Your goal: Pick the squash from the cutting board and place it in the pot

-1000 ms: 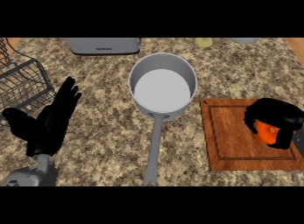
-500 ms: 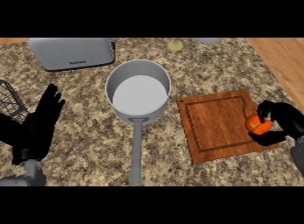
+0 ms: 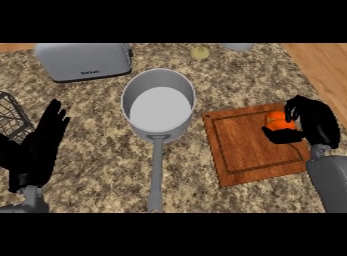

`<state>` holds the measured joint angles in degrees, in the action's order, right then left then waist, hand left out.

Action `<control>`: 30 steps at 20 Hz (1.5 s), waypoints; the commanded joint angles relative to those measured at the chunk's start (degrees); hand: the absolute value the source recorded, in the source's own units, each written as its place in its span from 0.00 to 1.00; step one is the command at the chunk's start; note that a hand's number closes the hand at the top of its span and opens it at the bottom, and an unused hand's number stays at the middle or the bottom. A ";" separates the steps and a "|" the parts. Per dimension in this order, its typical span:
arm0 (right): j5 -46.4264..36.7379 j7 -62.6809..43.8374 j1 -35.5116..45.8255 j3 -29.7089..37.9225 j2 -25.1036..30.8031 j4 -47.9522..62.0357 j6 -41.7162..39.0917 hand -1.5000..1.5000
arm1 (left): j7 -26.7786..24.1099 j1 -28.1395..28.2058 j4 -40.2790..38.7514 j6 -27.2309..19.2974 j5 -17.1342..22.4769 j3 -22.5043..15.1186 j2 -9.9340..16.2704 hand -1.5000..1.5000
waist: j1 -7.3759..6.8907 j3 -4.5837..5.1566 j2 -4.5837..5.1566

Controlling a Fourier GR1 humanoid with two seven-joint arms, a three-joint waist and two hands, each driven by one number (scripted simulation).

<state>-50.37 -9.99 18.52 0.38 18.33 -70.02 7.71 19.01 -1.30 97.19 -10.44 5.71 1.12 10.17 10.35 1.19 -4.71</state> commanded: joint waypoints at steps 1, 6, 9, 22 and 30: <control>-4.47 -7.97 2.38 -3.43 -3.40 -10.72 1.81 1.00 | -0.46 0.72 0.11 0.44 -0.13 -0.57 -0.12 0.50 | -1.22 0.00 -0.12; -10.01 -19.74 7.64 -9.14 -9.16 -23.76 -1.60 1.00 | 0.08 -0.15 0.73 1.69 0.46 -1.49 -0.05 0.50 | -3.43 -0.31 0.63; -14.95 -29.38 10.82 -13.07 -13.56 -29.55 -5.47 1.00 | -0.62 -0.52 0.11 1.85 0.55 -2.14 -0.86 0.50 | -4.37 -0.34 1.16; -19.99 -71.13 28.64 -25.57 -18.28 -36.12 -27.77 1.00 | -0.99 -5.87 -1.05 4.33 1.49 -3.73 -1.69 0.50 | -10.46 -1.05 4.21; -14.40 -68.98 30.22 -26.11 -18.29 -21.94 -21.54 1.00 | -0.98 -5.80 -0.39 4.32 -0.10 -5.46 -2.36 0.50 | -11.73 -1.11 4.67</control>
<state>-67.22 -67.98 47.34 -24.15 0.68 -97.34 -11.42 18.10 -7.71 95.72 -6.44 6.08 -3.35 8.08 -0.79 0.11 -0.22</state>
